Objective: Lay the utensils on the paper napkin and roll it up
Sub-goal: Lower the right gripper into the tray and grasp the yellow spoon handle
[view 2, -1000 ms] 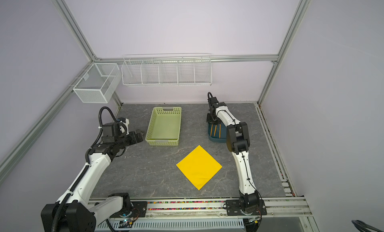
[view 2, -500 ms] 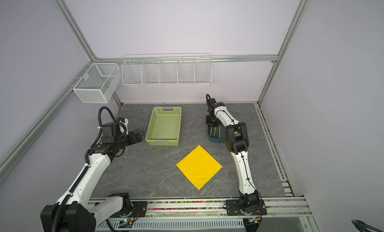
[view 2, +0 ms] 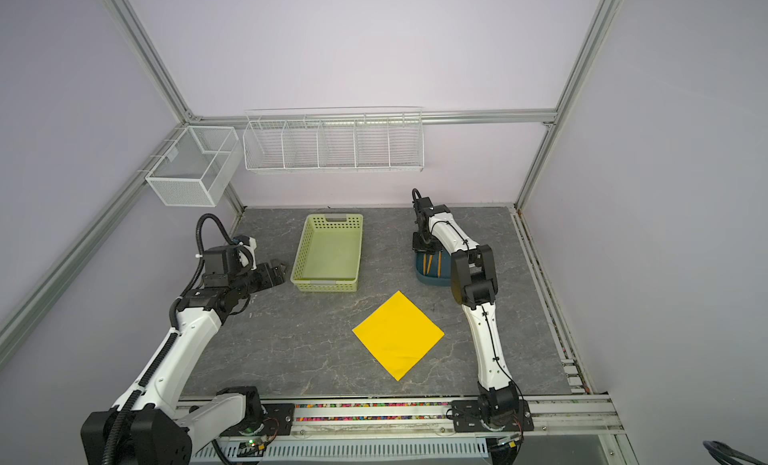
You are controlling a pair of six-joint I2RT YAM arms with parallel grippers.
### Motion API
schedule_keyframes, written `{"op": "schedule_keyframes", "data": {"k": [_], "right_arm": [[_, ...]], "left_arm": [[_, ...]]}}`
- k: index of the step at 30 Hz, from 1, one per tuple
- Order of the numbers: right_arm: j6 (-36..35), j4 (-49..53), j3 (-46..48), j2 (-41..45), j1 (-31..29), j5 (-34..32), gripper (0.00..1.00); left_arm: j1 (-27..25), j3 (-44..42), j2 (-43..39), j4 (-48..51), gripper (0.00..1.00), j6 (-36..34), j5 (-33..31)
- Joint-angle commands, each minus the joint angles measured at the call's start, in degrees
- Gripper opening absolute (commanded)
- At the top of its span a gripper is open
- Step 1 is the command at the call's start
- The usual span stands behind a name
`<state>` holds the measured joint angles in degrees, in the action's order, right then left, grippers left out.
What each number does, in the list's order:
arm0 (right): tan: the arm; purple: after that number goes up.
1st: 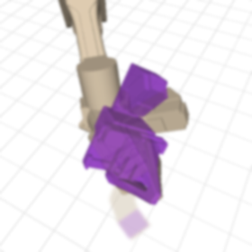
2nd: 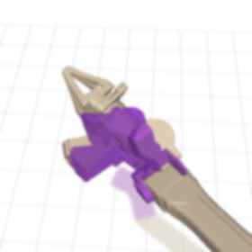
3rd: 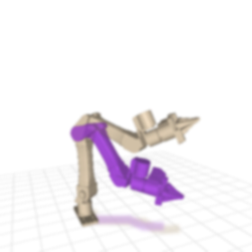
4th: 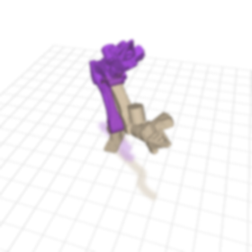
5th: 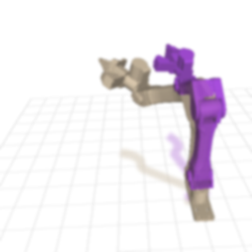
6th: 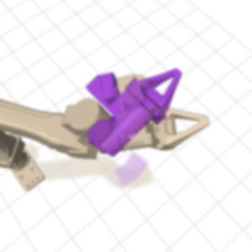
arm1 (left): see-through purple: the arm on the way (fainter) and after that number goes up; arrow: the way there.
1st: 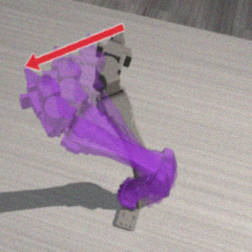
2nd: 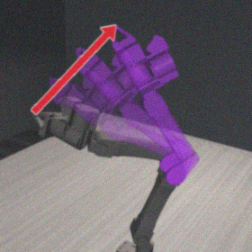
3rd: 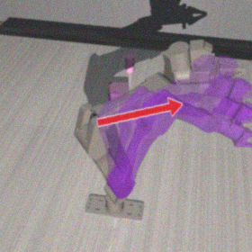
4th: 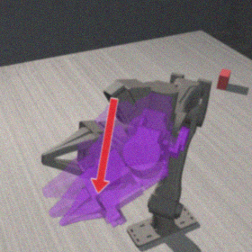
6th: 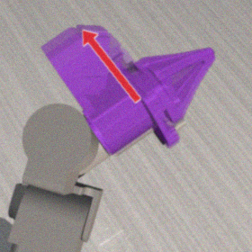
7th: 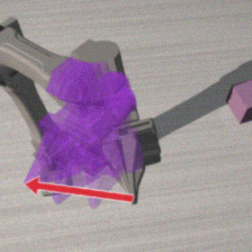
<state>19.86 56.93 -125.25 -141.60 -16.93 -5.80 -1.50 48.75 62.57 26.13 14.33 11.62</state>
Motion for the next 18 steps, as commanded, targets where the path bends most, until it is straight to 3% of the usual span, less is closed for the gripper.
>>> {"op": "schedule_keyframes", "data": {"k": [1, 18], "right_arm": [[-1.0, 0.8, 1.2, -1.4, 0.5, -0.1, 0.15], [-1.3, 1.4, 1.0, 4.3, 0.5, -1.2, 0.12]], "left_arm": [[0.4, 1.0, -0.6, 1.2, 0.94, -0.2, -0.7], [0.4, 0.8, -0.7, 0.8, 0.94, 0.0, 0.6]]}}
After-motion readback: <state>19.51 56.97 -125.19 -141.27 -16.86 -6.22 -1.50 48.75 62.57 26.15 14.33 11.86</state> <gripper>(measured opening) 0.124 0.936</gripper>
